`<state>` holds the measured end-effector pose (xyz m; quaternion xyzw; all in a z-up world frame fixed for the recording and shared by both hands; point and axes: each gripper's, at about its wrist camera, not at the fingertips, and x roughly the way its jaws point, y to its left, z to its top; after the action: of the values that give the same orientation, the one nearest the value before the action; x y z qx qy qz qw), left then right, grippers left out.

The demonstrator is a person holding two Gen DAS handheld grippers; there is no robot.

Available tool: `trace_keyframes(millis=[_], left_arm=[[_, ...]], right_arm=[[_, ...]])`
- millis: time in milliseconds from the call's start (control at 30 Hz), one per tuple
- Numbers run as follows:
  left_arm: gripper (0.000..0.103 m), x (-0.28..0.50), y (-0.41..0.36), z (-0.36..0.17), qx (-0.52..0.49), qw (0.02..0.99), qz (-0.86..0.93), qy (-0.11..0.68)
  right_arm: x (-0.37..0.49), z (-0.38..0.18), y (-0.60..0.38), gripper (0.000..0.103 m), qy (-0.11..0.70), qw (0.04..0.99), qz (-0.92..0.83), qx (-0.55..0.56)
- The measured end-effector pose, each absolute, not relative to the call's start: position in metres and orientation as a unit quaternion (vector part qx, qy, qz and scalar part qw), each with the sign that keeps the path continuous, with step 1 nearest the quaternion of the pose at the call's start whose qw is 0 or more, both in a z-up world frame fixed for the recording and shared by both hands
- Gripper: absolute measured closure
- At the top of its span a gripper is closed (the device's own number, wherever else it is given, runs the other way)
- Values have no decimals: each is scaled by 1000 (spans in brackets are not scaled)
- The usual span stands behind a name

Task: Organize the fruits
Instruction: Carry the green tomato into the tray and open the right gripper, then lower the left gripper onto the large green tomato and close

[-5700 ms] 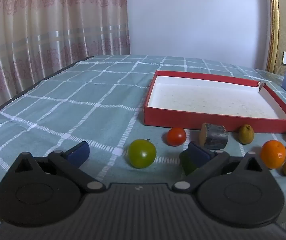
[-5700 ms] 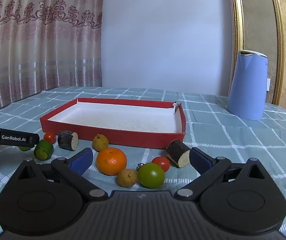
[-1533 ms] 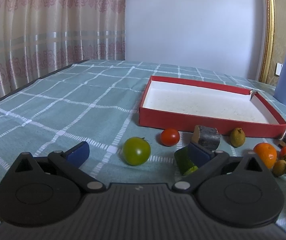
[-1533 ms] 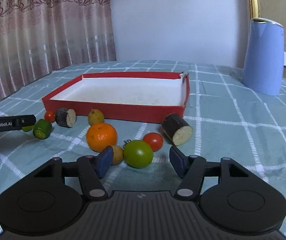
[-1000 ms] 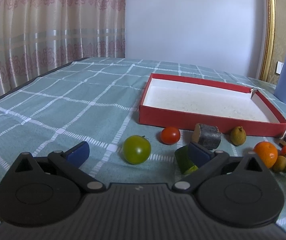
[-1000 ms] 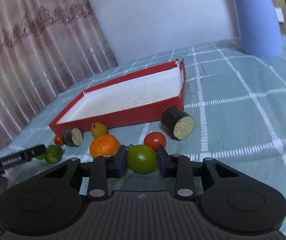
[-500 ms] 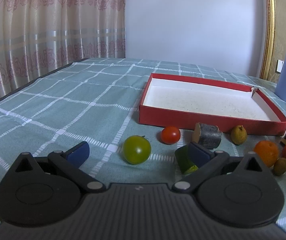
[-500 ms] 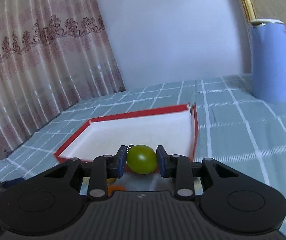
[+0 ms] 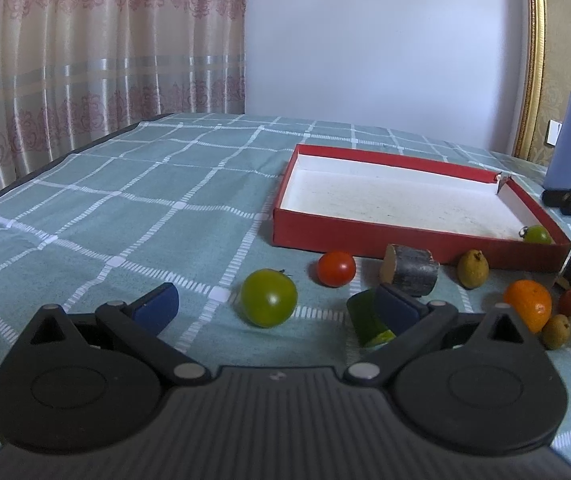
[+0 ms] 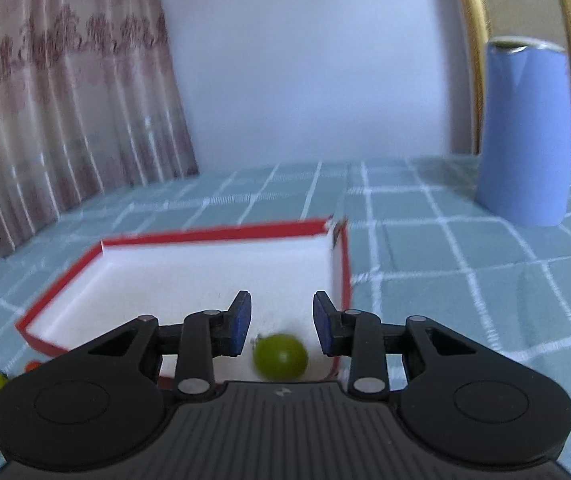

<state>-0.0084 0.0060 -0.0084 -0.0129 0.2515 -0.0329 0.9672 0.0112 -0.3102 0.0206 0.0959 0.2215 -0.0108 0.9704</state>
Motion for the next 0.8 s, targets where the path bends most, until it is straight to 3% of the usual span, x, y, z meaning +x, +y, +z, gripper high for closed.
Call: trace_keyframes(millis=[67,200,633,800], left_arm=[[0,-9,5,-8,-11,967,-33,252],[0,-10,7,-9,-13,968,-35,249],[0,-16,19,-9,-35,968,-56,244],[0,-24,14,-4,-9,975,-72,210]], right_arm=[[1,24,-317,47,203,973,-13,108],[-23,26,-326,46,171,979,-54,98],[-35,-4,-339,45,226,963,-128,75],[-43,-1,-349,35,199,966,-130,103]])
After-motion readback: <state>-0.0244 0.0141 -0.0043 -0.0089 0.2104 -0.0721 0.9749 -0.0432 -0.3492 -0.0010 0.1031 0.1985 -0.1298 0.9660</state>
